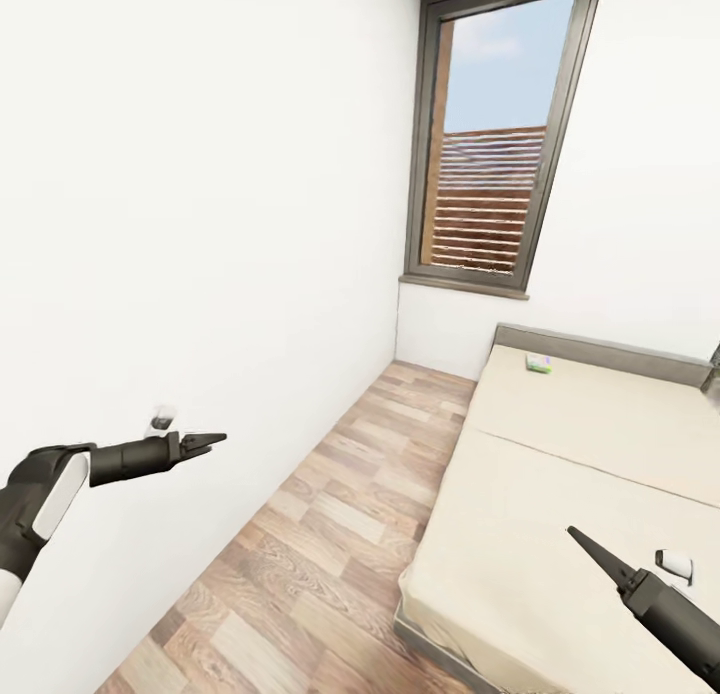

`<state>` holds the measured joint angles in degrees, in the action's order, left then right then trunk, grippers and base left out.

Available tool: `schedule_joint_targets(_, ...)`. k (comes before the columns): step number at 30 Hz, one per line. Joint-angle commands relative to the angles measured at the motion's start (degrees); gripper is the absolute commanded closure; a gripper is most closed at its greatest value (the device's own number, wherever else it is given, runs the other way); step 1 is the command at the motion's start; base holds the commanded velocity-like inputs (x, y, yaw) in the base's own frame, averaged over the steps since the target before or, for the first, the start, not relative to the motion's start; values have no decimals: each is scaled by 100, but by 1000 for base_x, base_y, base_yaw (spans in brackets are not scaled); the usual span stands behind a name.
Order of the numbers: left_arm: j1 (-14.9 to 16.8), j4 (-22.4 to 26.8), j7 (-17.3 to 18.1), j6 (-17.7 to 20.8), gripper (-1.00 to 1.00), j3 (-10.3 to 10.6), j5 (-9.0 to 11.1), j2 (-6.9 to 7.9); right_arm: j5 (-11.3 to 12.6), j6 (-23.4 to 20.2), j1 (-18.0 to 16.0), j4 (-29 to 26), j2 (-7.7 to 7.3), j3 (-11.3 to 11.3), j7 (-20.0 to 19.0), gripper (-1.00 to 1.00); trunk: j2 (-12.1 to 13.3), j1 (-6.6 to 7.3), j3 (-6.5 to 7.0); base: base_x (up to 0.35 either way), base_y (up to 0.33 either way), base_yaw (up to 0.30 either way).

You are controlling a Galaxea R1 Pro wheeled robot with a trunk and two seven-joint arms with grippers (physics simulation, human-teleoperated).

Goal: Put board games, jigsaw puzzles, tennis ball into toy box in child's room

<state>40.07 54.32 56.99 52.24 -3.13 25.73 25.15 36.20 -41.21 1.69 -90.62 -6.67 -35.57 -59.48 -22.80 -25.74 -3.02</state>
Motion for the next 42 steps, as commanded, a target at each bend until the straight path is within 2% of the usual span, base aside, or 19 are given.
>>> schedule_joint_targets(1, -52, -14, -3, 18, -100, -8, 7, 6, 29, -36, -2, 0, -2, -1, 5, -100, -11, -4, -3, 0, 0, -202)
schedule_joint_targets(5, -304, -52, -107, -110, -100, -23, 1, 23, 28, -36, -2, 3, -1, -4, 9, -100, -11, -4, 30, 0, 0, -204)
schedule_joint_targets(10, -449, -65, -308, -380, -100, -74, 0, 30, 23, -35, -2, 7, -1, -3, 27, -100, -11, -4, 70, 0, 0, -206)
schedule_joint_targets(18, -500, -69, -716, -504, -100, -190, 2, 27, 19, -29, -2, 9, 4, -3, 58, -100, -11, -4, 134, 0, -102, -207)
schedule_joint_targets(23, -507, -70, -839, -523, -100, -221, -1, 32, 20, -31, -2, 9, 7, 0, 84, -100, -11, -4, 173, -2, -255, -207)
schedule_joint_targets(31, -515, -70, -899, -529, -100, -227, -6, 34, 30, -36, -2, 9, 9, -2, 107, -100, -11, -4, 231, -95, -283, -193)
schedule_joint_targets(42, -513, -63, -916, -530, -100, -224, -7, 23, 33, -71, -2, 9, 19, -2, 270, -100, -11, -4, 245, -117, -273, -87)
